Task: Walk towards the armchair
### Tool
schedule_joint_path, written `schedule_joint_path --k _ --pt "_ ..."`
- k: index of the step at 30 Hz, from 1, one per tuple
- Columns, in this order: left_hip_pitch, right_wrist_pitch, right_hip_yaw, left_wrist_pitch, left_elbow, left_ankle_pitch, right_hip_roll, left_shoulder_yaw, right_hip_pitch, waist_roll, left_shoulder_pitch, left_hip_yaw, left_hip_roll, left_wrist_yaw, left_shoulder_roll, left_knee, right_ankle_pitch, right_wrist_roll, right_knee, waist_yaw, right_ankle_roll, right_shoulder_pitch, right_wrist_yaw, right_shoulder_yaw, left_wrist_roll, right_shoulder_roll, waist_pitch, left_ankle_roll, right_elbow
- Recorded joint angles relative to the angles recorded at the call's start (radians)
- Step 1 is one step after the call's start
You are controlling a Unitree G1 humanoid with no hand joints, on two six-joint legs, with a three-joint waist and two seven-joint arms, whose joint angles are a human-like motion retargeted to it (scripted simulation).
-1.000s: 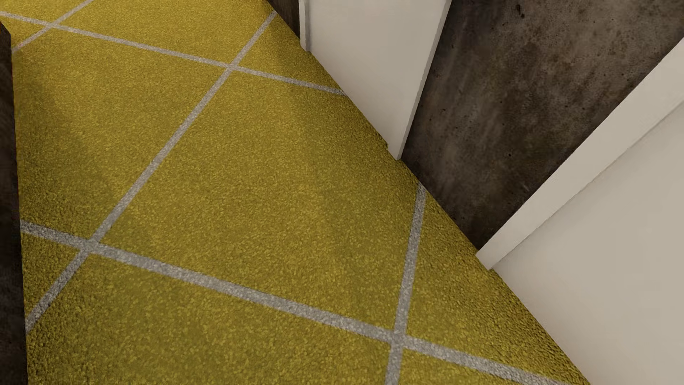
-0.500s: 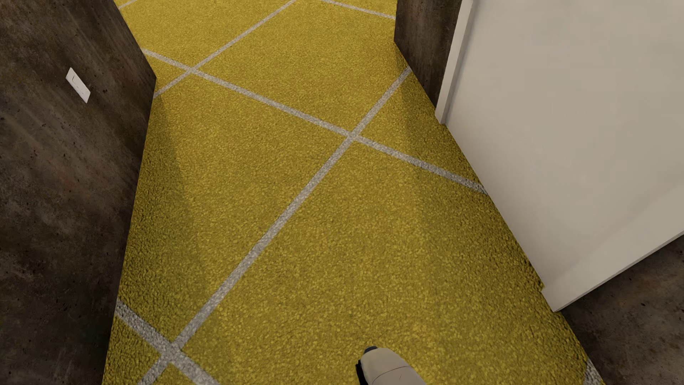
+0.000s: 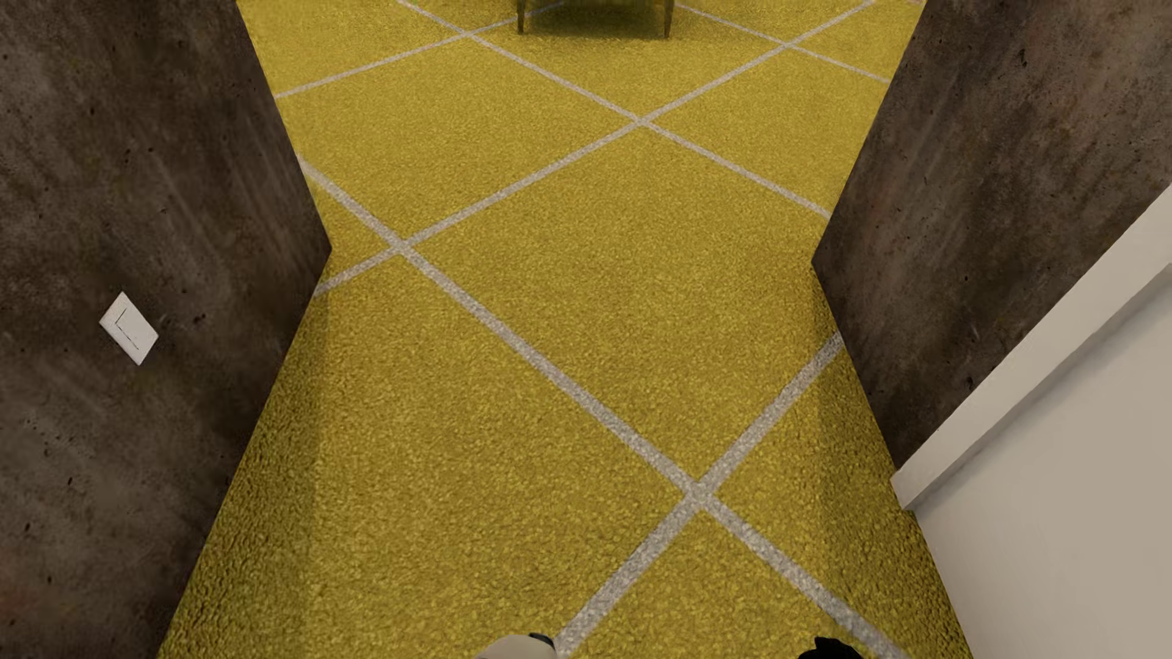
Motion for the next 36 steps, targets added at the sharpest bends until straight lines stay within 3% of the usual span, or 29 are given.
schedule_joint_path --k 2,3,5,8,10,11,12,13,14,15,17,19,20,21,22,24,25,26,28,29,30,31,32,33,34,36 --pt "0.249 0.0 0.0 0.0 -0.079 -0.119 0.051 0.072 -0.199 0.028 -0.086 0.0 -0.04 0.0 -0.004 -0.109 -0.276 0.0 0.184 -0.143 0.0 0.072 0.0 0.118 0.0 0.019 0.015 0.0 0.135" --pt "0.374 0.0 0.0 0.0 -0.137 -0.195 0.078 0.126 -0.299 0.049 -0.128 0.0 -0.036 0.0 -0.002 -0.172 -0.352 0.0 0.167 -0.212 0.0 0.116 0.0 0.165 0.0 0.022 0.019 0.0 0.197" --pt "0.586 0.0 0.0 0.0 -0.273 -0.359 0.097 0.261 -0.471 0.082 -0.211 0.0 0.003 0.0 0.004 -0.281 -0.37 0.0 -0.058 -0.335 0.0 0.21 0.0 0.221 0.0 0.019 0.014 0.0 0.296" --pt "0.77 0.0 0.0 0.0 -0.482 -0.529 0.075 0.405 -0.594 0.111 -0.336 0.0 0.074 0.0 0.045 -0.328 -0.33 0.0 -0.608 -0.49 0.0 0.332 0.0 0.195 0.0 0.002 -0.026 0.0 0.353" --pt "0.841 0.0 0.0 0.0 -0.572 -0.519 0.058 0.48 -0.659 0.114 -0.372 0.0 0.126 0.0 0.077 -0.301 -0.249 0.0 -0.871 -0.564 0.0 0.381 0.0 0.152 0.0 -0.01 -0.055 0.0 0.38" --pt "0.877 0.0 0.0 0.0 -0.579 -0.46 0.063 0.508 -0.68 0.12 -0.369 0.0 0.161 0.0 0.078 -0.251 -0.352 0.0 -0.612 -0.597 0.0 0.392 0.0 0.141 0.0 -0.016 -0.056 0.0 0.4" --pt "0.879 0.0 0.0 0.0 -0.567 -0.349 0.086 0.515 -0.701 0.139 -0.353 0.0 0.193 0.0 0.067 -0.15 -0.303 0.0 -0.498 -0.608 0.0 0.395 0.0 0.14 0.0 -0.022 -0.063 0.0 0.424" --pt "0.838 0.0 0.0 0.0 -0.531 -0.186 0.129 0.506 -0.72 0.17 -0.33 0.0 0.227 0.0 0.046 0.006 -0.284 0.0 -0.376 -0.592 0.0 0.382 0.0 0.143 0.0 -0.024 -0.069 0.0 0.451" --pt "0.787 0.0 0.0 0.0 -0.475 -0.036 0.178 0.467 -0.666 0.185 -0.303 0.0 0.248 0.0 0.029 0.199 -0.337 0.0 -0.3 -0.563 0.0 0.353 0.0 0.159 0.0 -0.023 -0.049 0.0 0.472" --pt "0.695 0.0 0.0 0.0 -0.408 0.017 0.205 0.391 -0.583 0.173 -0.288 0.0 0.235 0.0 0.017 0.41 -0.389 0.0 -0.295 -0.524 0.0 0.322 0.0 0.166 0.0 -0.013 -0.035 0.0 0.447" --pt "0.488 0.0 0.0 0.0 -0.228 -0.069 0.241 0.244 -0.387 0.139 -0.267 0.0 0.189 0.0 -0.015 0.622 -0.406 0.0 -0.39 -0.397 0.0 0.259 0.0 0.149 0.0 0.012 -0.015 0.0 0.311" --pt "0.318 0.0 0.0 0.0 -0.097 -0.005 0.239 0.188 -0.184 0.092 -0.171 0.0 0.134 0.0 -0.043 0.464 -0.392 0.0 -0.515 -0.26 0.0 0.193 0.0 0.095 0.0 0.027 -0.002 0.0 0.114" --pt "0.246 0.0 0.0 0.0 -0.046 0.074 0.221 0.083 -0.104 0.071 -0.139 0.0 0.115 0.0 -0.031 0.275 -0.383 0.0 -0.563 -0.202 0.0 0.149 0.0 0.082 0.0 0.027 -0.002 0.0 0.017" --pt "0.194 0.0 0.0 0.0 -0.014 0.102 0.205 0.048 -0.029 0.06 -0.094 0.0 0.111 0.0 -0.029 0.065 -0.388 0.0 -0.601 -0.145 0.0 0.111 0.0 0.052 0.0 0.024 -0.002 0.0 -0.085" --pt "0.157 0.0 0.0 0.0 0.009 -0.003 0.193 0.018 0.042 0.057 -0.049 0.0 0.119 0.0 -0.026 -0.12 -0.411 0.0 -0.631 -0.1 0.0 0.074 0.0 0.017 0.0 0.017 -0.007 0.0 -0.173" --pt "0.082 0.0 0.0 0.0 0.021 -0.469 0.173 -0.027 0.127 0.067 0.02 0.0 0.16 0.0 -0.013 -0.265 -0.454 0.0 -0.636 -0.008 0.0 -0.005 0.0 -0.04 0.0 -0.006 -0.023 0.0 -0.284" --pt "0.058 0.0 0.0 0.0 0.021 -0.534 0.153 -0.028 0.173 0.067 0.046 0.0 0.172 0.0 -0.006 -0.254 -0.448 0.0 -0.626 0.037 0.0 -0.022 0.0 -0.074 0.0 -0.013 -0.022 0.0 -0.315" --pt "0.039 0.0 0.0 0.0 0.034 -0.443 0.137 -0.046 0.218 0.068 0.066 0.0 0.168 0.0 0.001 -0.245 -0.403 0.0 -0.604 0.072 0.0 -0.019 0.0 -0.101 0.0 -0.014 -0.022 0.0 -0.32" --pt "0.007 0.0 0.0 0.0 0.06 -0.066 0.071 -0.017 0.207 0.031 0.095 0.0 0.09 0.0 -0.005 -0.169 -0.167 0.0 -0.424 0.076 0.0 0.024 0.0 -0.116 0.0 -0.001 -0.052 0.0 -0.265" --pt "0.016 0.0 0.0 0.0 0.077 0.021 0.038 -0.021 0.15 0.006 0.087 0.0 0.043 0.0 -0.008 -0.092 -0.029 0.0 -0.254 0.049 0.0 0.042 0.0 -0.087 0.0 0.015 -0.051 0.0 -0.194" --pt "0.071 0.0 0.0 0.0 0.083 0.022 0.02 -0.01 0.074 -0.007 0.058 0.0 0.002 0.0 -0.011 -0.051 0.016 0.0 -0.073 0.026 0.0 0.053 0.0 -0.042 0.0 0.028 -0.031 0.0 -0.102" --pt "0.142 0.0 0.0 0.0 0.074 -0.01 0.008 0.009 -0.038 -0.014 0.004 0.0 -0.039 0.0 -0.016 -0.057 -0.066 0.0 0.102 -0.009 0.0 0.045 0.0 0.022 0.0 0.035 -0.011 0.0 -0.001" --pt "0.246 0.0 0.0 0.0 0.037 -0.073 0.02 0.023 -0.135 -0.008 -0.047 0.0 -0.057 0.0 -0.015 -0.098 -0.219 0.0 0.2 -0.06 0.0 0.044 0.0 0.094 0.0 0.041 0.002 0.0 0.098" --pt "0.354 0.0 0.0 0.0 -0.024 -0.145 0.05 0.056 -0.219 0.013 -0.091 0.0 -0.052 0.0 -0.012 -0.148 -0.344 0.0 0.216 -0.124 0.0 0.067 0.0 0.147 0.0 0.043 0.002 0.0 0.173" --pt "0.45 0.0 0.0 0.0 -0.078 -0.217 0.085 0.085 -0.291 0.044 -0.143 0.0 -0.025 0.0 -0.012 -0.191 -0.4 0.0 0.157 -0.2 0.0 0.106 0.0 0.174 0.0 0.038 0.001 0.0 0.223" --pt "0.598 0.0 0.0 0.0 -0.218 -0.345 0.103 0.157 -0.392 0.079 -0.248 0.0 0.025 0.0 0.003 -0.264 -0.382 0.0 -0.148 -0.34 0.0 0.182 0.0 0.215 0.0 0.023 -0.005 0.0 0.291"
